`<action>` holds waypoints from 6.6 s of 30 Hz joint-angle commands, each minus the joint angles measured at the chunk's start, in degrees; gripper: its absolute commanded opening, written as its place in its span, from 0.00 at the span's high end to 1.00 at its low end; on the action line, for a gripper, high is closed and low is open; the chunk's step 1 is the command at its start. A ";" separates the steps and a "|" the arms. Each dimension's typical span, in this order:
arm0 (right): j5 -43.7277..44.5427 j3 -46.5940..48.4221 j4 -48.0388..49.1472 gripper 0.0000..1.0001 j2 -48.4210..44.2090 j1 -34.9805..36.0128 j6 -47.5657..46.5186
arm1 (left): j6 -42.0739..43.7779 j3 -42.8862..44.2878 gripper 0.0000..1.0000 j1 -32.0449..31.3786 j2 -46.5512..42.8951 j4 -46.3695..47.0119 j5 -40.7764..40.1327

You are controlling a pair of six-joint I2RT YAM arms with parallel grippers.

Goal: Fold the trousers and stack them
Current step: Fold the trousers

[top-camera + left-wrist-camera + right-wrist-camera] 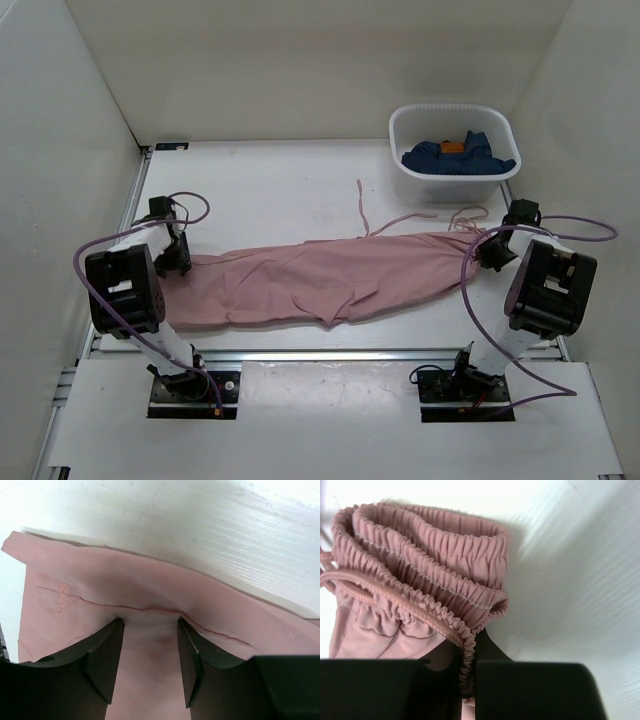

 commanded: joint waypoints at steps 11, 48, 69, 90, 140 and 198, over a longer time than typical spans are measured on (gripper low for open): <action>50.32 3.03 -13.68 1.00 -25.40 22.27 -10.06 | -0.05 6.56 0.40 -10.51 3.01 -4.89 -2.48; 32.85 51.13 -20.73 0.18 11.52 96.67 -12.60 | -0.05 16.94 0.35 -11.14 8.56 -9.72 -0.20; 25.82 24.65 -17.19 0.47 5.10 78.92 1.28 | -0.05 19.92 0.31 -11.13 3.20 -15.26 -1.87; 0.19 -17.07 -3.17 0.01 -26.99 51.24 17.79 | -0.05 9.99 0.18 2.66 -4.72 -14.82 -1.87; 22.86 76.78 -32.69 0.87 31.62 83.05 0.86 | -0.05 15.44 0.85 -14.03 10.23 -15.97 31.53; 12.65 2.85 -8.42 0.20 -12.66 66.62 6.73 | -0.05 -4.51 0.59 -26.25 -15.17 -11.84 16.25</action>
